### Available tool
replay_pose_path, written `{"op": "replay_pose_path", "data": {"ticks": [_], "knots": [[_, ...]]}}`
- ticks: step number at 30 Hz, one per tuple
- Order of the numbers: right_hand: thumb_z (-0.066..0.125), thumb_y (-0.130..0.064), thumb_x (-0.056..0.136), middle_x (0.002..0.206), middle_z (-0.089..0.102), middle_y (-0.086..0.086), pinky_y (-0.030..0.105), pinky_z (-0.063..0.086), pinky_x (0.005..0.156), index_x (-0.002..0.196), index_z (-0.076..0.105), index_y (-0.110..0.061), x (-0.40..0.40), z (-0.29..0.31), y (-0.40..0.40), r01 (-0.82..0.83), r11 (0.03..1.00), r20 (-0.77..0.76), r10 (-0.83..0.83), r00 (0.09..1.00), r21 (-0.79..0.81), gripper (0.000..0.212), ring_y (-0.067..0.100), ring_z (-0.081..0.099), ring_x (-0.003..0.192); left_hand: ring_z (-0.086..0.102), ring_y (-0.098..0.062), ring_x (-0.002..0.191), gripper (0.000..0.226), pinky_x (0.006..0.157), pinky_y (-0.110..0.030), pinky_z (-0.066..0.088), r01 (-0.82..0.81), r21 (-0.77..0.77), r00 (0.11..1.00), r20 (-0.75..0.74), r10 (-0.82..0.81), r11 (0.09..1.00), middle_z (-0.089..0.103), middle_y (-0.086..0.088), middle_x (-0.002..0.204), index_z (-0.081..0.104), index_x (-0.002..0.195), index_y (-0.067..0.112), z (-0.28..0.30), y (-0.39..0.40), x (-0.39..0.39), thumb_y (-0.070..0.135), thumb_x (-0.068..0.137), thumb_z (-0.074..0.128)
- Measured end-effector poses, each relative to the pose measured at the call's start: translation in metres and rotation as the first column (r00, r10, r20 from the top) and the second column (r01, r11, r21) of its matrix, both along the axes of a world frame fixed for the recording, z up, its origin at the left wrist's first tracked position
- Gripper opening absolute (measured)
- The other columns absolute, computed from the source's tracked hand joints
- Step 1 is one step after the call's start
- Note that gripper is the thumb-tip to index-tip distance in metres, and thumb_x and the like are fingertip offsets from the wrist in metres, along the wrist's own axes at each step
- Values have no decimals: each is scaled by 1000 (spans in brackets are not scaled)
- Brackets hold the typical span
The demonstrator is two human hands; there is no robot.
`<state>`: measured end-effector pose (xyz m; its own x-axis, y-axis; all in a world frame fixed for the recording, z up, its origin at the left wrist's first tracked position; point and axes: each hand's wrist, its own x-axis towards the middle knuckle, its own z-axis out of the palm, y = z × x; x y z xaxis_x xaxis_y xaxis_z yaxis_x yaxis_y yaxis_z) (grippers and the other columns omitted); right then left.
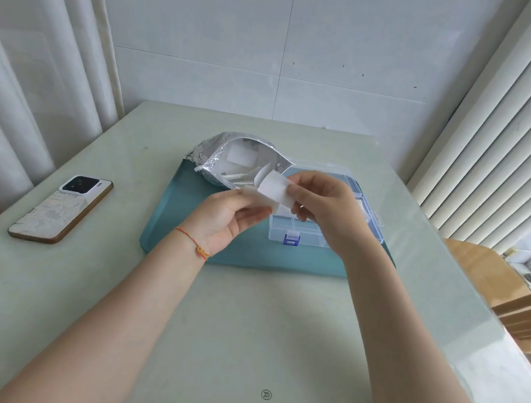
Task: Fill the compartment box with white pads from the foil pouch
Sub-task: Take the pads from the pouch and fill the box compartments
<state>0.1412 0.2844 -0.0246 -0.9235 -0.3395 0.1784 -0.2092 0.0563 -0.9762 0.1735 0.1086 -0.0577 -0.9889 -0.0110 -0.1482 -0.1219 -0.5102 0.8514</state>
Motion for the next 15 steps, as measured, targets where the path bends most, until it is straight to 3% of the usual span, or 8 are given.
{"op": "replay_pose_path", "data": {"ticks": [5, 9, 15], "knots": [[67, -8, 88, 60, 64, -10, 19, 42, 51, 86, 70, -12, 2, -5, -8, 112, 964, -109, -88, 990, 239, 6, 10, 50, 49, 73, -24, 87, 24, 76, -29, 60, -11, 101, 998, 55, 6, 995, 73, -17, 104, 65, 108, -3, 4, 3, 2, 5, 99, 45], [68, -11, 86, 79, 72, 2, 21, 49, 56, 84, 70, -16, -1, -7, -8, 195, 933, -163, -151, 975, 303, 6, 9, 52, 51, 73, -29, 90, 26, 83, -35, 60, -5, 150, 997, 75, -6, 989, 72, -21, 105, 62, 110, -5, 4, 4, 3, 9, 102, 41], [70, -15, 84, 78, 71, 7, 33, 51, 63, 81, 70, -20, -2, -11, -10, 249, 904, -220, -180, 959, 346, 6, 13, 51, 58, 73, -30, 89, 28, 85, -35, 59, 26, 144, 997, 67, -36, 989, 72, -22, 104, 61, 109, -6, 6, 6, 5, 10, 102, 40]]}}
